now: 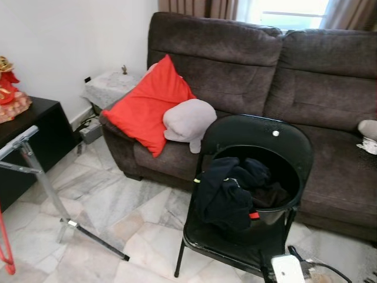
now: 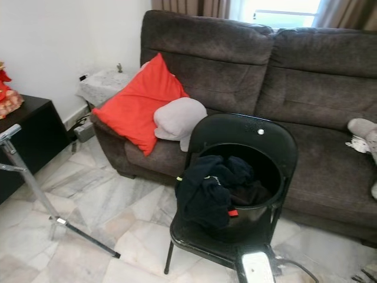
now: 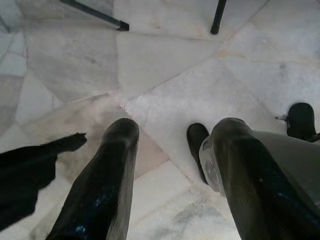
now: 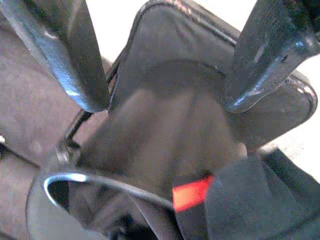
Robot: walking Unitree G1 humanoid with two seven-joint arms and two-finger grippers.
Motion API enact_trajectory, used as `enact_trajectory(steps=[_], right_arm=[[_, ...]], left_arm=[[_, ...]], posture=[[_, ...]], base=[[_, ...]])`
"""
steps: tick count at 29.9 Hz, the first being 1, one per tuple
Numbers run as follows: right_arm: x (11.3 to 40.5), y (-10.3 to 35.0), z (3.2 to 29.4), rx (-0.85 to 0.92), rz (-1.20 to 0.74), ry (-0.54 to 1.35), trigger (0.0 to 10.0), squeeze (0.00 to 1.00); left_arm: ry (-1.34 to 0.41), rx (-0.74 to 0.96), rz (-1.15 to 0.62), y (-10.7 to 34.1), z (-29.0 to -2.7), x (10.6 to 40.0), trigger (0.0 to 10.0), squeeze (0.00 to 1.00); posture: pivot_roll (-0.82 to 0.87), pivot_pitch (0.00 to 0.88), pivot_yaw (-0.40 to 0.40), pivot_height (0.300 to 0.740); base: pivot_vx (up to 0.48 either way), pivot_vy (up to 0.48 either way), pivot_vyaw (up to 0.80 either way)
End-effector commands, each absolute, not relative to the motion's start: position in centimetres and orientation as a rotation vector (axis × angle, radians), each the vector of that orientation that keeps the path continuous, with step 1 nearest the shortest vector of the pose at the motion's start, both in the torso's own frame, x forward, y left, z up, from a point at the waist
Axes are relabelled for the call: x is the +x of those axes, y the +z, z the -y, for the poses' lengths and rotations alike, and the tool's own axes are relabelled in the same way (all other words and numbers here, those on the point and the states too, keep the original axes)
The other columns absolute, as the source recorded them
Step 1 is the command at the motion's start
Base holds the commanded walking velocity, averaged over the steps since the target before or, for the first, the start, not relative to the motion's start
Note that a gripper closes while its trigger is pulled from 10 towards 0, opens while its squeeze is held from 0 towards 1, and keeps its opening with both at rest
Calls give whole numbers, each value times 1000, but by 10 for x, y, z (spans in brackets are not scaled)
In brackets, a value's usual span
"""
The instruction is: Hang hanger
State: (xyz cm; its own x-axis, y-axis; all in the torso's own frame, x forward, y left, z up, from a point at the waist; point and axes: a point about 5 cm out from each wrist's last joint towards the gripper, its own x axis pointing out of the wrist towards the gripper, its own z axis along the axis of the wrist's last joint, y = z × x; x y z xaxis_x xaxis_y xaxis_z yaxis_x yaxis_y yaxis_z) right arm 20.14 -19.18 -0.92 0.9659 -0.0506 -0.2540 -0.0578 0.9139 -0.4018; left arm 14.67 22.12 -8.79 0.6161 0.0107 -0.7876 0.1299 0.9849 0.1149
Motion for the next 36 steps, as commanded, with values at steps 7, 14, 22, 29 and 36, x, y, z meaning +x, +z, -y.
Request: enact_trajectory(steps=[7, 14, 22, 29, 36], right_arm=[[228, -12, 178, 78, -331, -94, 10000, 0], [237, -17, 159, 269, -386, 86, 10000, 0], [242, -21, 155, 305, -410, 163, 10000, 0], [251, -16, 159, 305, -374, 168, 10000, 0], [256, -13, 156, 317, -352, 206, 10000, 0]], left_arm=[[-76, 177, -933, -91, -220, 142, 10000, 0], [-64, 184, -934, -90, -224, 143, 10000, 0], [-65, 188, -936, -89, -225, 143, 10000, 0], [-63, 192, -937, -89, -226, 142, 10000, 0], [-58, 194, -943, -90, -228, 141, 10000, 0]], posture=[[61, 10, 29, 740], [73, 13, 36, 740], [77, 16, 44, 740], [81, 18, 47, 740], [84, 19, 47, 740]], base=[[0, 0, 0], [0, 0, 0], [0, 0, 0], [0, 0, 0], [0, 0, 0]])
